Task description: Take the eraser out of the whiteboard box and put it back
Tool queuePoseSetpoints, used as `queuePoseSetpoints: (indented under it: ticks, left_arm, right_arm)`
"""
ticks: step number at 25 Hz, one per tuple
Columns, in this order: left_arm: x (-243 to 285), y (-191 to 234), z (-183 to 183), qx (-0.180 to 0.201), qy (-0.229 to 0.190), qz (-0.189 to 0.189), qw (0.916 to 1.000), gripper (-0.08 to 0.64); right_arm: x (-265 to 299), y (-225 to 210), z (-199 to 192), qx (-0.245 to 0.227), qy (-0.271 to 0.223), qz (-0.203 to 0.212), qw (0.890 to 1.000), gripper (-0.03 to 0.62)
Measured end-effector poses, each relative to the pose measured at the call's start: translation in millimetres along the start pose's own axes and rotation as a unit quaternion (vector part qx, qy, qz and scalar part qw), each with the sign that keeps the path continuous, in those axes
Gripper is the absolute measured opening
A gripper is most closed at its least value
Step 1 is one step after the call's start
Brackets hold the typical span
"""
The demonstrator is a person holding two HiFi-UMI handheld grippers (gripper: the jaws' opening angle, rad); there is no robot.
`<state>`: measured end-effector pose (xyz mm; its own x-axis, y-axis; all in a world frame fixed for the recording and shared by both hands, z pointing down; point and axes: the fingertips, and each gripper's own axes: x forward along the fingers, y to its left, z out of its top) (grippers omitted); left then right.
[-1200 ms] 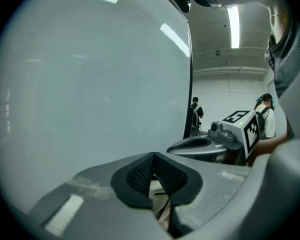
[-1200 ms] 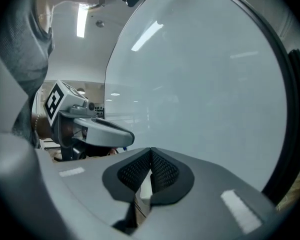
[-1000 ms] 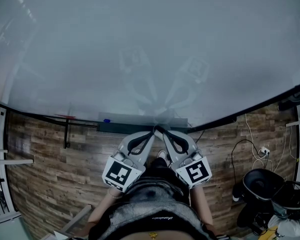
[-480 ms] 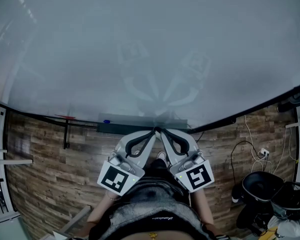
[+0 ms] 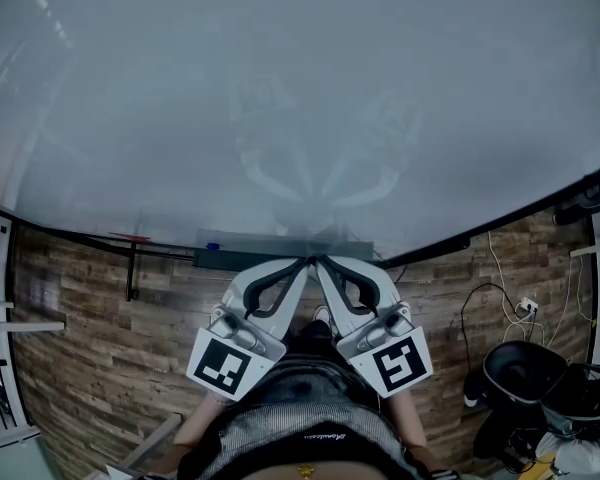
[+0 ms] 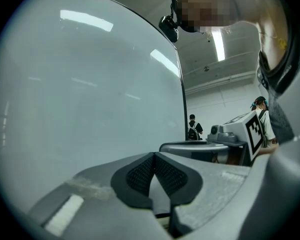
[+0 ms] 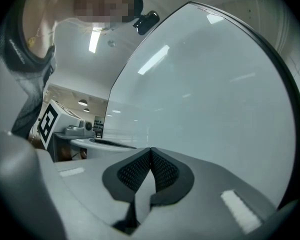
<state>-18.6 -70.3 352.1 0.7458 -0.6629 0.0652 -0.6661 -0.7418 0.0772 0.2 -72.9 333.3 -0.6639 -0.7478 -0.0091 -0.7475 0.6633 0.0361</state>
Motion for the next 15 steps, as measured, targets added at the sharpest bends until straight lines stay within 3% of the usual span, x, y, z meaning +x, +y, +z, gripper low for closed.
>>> queuePoseSetpoints:
  ticks: [15]
  left_arm:
    - [-5.8,-1.8,-3.3,-0.001,0.004,-0.003,1.0,0.002]
  right_arm:
    - [-1.4,9.5,-6.5,-0.014,0.019,0.001,1.0,-0.002]
